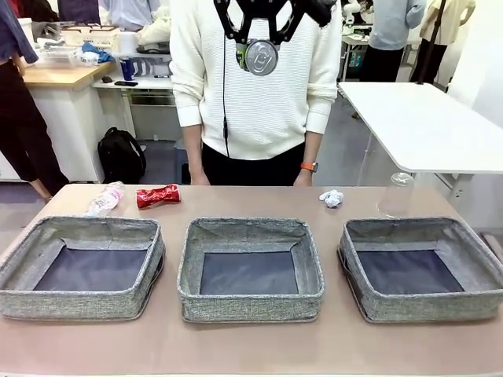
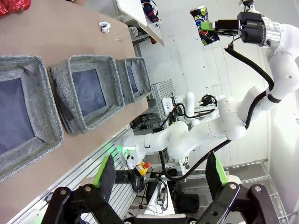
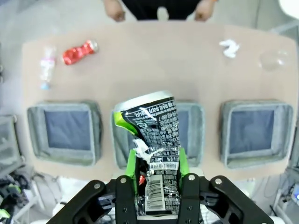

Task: Sort the waste into the appropriate baskets.
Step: Pick up the waste item pointed out by the person, then place the picked waste into the Fabric basket indicated by the person.

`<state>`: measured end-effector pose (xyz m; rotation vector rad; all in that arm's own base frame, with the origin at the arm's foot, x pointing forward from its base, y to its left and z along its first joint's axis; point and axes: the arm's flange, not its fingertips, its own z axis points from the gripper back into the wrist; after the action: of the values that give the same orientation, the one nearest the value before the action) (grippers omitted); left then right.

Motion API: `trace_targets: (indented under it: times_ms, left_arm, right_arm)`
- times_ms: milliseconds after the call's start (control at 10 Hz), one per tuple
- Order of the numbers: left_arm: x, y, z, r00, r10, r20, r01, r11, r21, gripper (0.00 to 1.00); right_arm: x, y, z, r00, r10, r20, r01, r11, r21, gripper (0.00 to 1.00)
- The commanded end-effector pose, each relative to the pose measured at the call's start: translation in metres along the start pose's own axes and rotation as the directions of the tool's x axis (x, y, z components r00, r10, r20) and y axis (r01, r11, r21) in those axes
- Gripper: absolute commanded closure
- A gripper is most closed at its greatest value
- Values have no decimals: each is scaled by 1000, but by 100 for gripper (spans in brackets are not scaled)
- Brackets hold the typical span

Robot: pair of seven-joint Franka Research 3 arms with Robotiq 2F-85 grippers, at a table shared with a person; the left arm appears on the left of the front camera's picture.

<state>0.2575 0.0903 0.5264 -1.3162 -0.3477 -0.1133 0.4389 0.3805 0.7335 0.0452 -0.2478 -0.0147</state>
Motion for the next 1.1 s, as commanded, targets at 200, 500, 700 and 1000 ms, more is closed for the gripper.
trace_targets:
  times_ms: [200, 500, 700, 1000]
  left_arm:
    - [1, -2, 0, 1000, -23, 5, 23, 1000, -17, 0]
    - [1, -2, 0, 1000, -23, 5, 23, 1000, -17, 0]
    - [1, -2, 0, 1000, -23, 5, 23, 1000, -17, 0]
    - [1, -2, 0, 1000, -23, 5, 23, 1000, -17, 0]
  right_arm:
    - [0, 0, 0, 1000, 0, 0, 0, 1000, 0, 63]
    - [0, 0, 0, 1000, 0, 0, 0, 1000, 0, 63]
    - [0, 0, 0, 1000, 0, 0, 0, 1000, 0, 63]
    - [0, 0, 0, 1000, 0, 0, 0, 1000, 0, 63]
